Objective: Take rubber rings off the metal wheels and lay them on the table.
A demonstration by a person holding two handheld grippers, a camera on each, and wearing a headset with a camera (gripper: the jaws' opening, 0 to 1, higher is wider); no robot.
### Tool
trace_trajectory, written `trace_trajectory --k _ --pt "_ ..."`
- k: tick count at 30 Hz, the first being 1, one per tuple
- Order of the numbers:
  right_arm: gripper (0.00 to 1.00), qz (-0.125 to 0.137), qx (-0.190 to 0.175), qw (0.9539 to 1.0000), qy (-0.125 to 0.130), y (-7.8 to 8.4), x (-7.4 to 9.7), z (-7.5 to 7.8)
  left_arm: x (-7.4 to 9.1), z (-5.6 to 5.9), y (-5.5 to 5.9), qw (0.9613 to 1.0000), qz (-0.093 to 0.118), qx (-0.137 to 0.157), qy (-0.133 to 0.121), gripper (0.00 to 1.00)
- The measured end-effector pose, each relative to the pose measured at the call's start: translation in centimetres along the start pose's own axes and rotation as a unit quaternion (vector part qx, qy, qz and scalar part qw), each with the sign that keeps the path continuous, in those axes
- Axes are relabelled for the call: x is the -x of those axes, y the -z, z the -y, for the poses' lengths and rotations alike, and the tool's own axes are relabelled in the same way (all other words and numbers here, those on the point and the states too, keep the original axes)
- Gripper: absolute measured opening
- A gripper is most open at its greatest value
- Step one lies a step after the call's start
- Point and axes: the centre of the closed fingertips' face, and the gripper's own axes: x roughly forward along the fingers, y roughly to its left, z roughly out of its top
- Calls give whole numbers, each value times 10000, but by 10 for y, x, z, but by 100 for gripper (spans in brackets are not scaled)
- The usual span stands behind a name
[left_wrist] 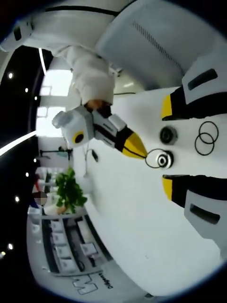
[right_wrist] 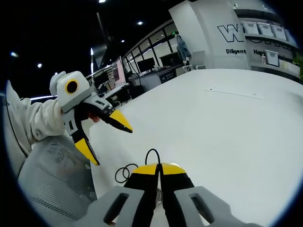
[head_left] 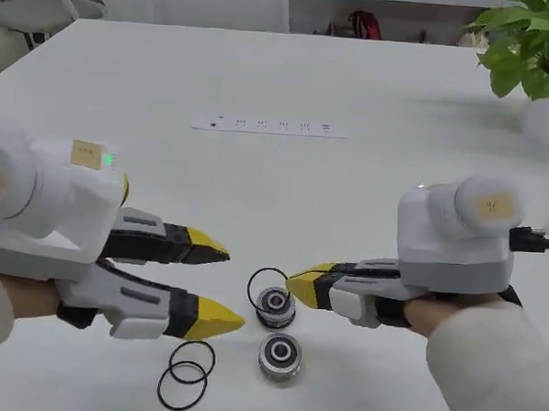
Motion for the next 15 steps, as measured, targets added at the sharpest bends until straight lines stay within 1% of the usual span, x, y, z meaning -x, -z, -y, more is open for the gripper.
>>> trace_trajectory --k 2,3,6,8,10,11,13,15 --pt "0 41 -19 10000 -43 -3 2 -4 10 3 -2 10000 32 16 -56 56" --pt "0 70 -17 10000 -68 -5 3 -6 12 4 -3 10000 36 21 -61 58" --pt "0 133 38 9998 -114 -11 6 -12 28 5 -5 9998 96 32 -175 60" --pt "0 174 61 9997 -160 -15 7 -16 38 1 -6 9991 168 91 -369 62" --pt "0 210 62 9996 -195 -18 7 -20 47 0 1 9986 112 190 -489 66" --pt "0 224 56 9995 -205 -18 7 -21 52 -1 5 9980 84 259 -571 70" --pt "0 251 35 9994 -231 -19 7 -25 59 -2 9 9972 102 311 -678 74" --pt "0 267 27 9992 -283 -19 5 -31 69 -1 14 9956 132 454 -807 77"
